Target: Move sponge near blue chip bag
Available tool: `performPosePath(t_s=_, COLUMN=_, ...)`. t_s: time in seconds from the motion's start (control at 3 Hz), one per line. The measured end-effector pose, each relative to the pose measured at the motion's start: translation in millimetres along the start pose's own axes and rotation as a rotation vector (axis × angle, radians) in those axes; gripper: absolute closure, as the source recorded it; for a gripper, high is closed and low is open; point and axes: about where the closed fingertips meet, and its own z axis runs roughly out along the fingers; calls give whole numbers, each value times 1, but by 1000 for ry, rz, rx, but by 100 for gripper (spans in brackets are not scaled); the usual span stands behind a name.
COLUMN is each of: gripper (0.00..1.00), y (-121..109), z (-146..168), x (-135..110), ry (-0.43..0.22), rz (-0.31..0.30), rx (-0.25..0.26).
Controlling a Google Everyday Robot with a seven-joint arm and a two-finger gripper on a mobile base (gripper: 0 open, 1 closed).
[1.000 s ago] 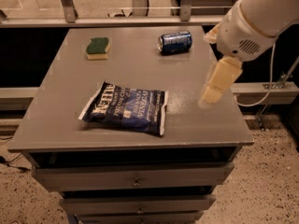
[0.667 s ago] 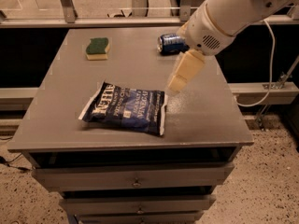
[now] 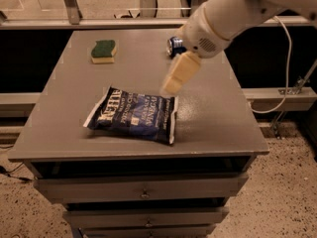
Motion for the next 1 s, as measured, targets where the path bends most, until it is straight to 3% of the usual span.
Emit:
performPosePath(t_s=0.67, gripper=0, y=-53, z=89, x=-70, ry=-172, rz=49, rx=19)
performPosePath(t_s=1.0, gripper=0, y=-79, z=137, x=-95, ry=-199, rz=77, rx=56)
